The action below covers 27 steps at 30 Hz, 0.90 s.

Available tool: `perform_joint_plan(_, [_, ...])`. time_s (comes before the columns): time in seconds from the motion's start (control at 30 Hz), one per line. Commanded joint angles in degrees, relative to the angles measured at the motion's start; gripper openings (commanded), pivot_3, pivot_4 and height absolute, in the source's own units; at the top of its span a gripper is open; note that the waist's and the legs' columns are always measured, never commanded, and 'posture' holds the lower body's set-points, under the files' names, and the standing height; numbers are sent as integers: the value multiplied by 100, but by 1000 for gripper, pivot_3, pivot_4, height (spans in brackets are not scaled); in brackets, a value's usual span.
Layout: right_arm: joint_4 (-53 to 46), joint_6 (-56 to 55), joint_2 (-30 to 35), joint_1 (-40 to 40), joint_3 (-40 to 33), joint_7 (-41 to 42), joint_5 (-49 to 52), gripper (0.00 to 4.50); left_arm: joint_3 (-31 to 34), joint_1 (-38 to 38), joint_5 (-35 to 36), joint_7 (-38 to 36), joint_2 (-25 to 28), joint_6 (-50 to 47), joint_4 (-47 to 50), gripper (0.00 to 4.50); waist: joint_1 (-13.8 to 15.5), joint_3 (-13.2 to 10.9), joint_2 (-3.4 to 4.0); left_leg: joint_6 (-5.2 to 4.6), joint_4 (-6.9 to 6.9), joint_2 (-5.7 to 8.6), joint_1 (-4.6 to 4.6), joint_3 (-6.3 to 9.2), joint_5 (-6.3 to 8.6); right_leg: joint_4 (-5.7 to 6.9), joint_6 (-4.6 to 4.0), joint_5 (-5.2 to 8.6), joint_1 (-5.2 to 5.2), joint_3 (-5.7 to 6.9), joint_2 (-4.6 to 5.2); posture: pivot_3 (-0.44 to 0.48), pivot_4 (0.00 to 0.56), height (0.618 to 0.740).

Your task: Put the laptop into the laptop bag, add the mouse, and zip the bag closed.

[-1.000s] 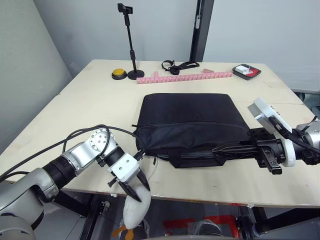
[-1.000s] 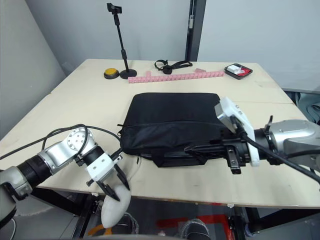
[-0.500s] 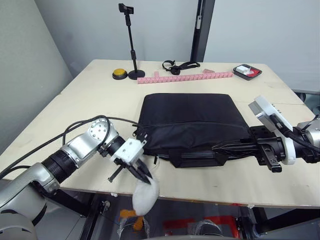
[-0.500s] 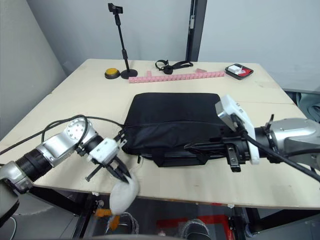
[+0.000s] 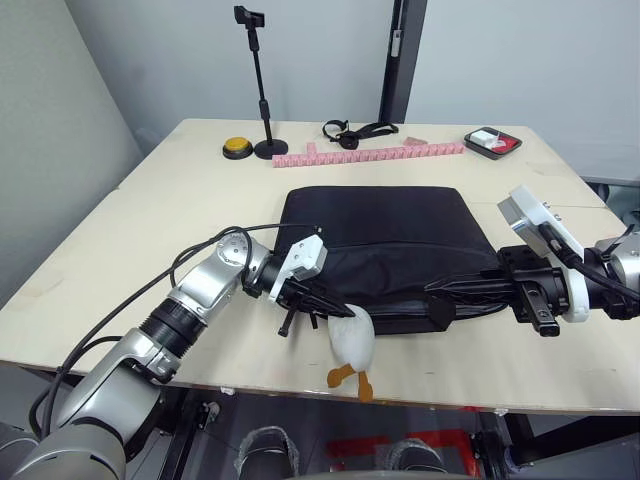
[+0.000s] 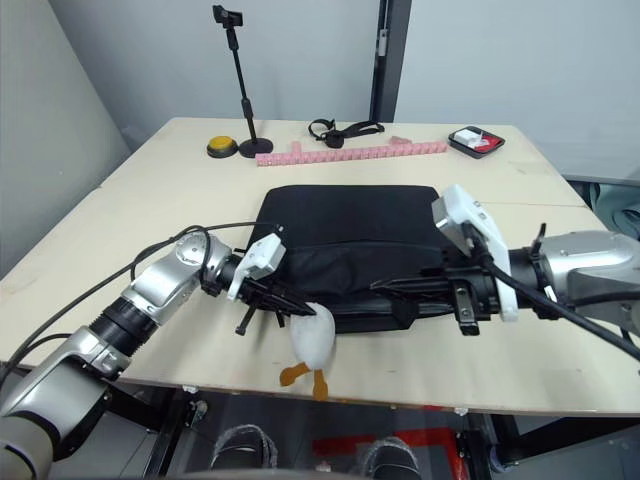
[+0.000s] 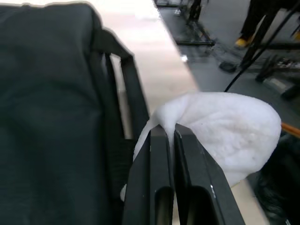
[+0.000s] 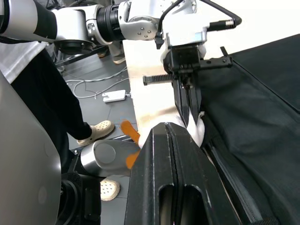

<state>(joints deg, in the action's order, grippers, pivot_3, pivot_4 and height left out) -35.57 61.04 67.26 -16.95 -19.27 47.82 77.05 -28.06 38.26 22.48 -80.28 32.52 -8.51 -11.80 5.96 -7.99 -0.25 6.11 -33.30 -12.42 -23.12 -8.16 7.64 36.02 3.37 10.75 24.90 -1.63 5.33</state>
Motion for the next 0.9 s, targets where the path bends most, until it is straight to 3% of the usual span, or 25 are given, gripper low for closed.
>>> perform_joint_plan(0.03, [-107,-119,16,38,-6,-38,-159,0,4,-236,-628,53,7,556,-86,16,2,0,0,0,2,0,1,0,0,-2,0,0,0,0,0,0,150,739])
perform_joint_plan(0.2, [-37,-148,-30,36,48,-38,-284,0,48,-295,-1286,482,-224,772,-414,16,50,2,1,-1,-4,3,0,3,0,-4,0,0,-6,2,4,0,150,739])
perform_joint_plan(0.4, [14,-166,-22,27,103,27,-397,0,286,-424,-1195,388,-272,780,-283,2051,59,2,0,-4,-12,5,4,2,0,0,0,-1,-10,-1,8,0,150,739])
perform_joint_plan(0.47, [35,-170,-18,19,115,68,-427,0,487,-483,-703,10,-194,446,45,2740,56,2,0,-4,-11,5,4,2,0,1,0,-1,-9,0,8,0,150,739])
perform_joint_plan(0.57, [80,-184,-22,-6,178,135,-518,0,869,-528,63,-432,-86,-216,501,2740,44,2,1,-4,-8,5,-2,1,0,0,0,-1,-2,1,7,0,150,739])
perform_joint_plan(0.9, [249,-265,-11,-60,253,349,-866,0,1537,-522,691,-684,62,-856,854,2740,19,1,1,-4,-2,5,-4,1,0,-6,0,0,0,2,7,0,150,739])
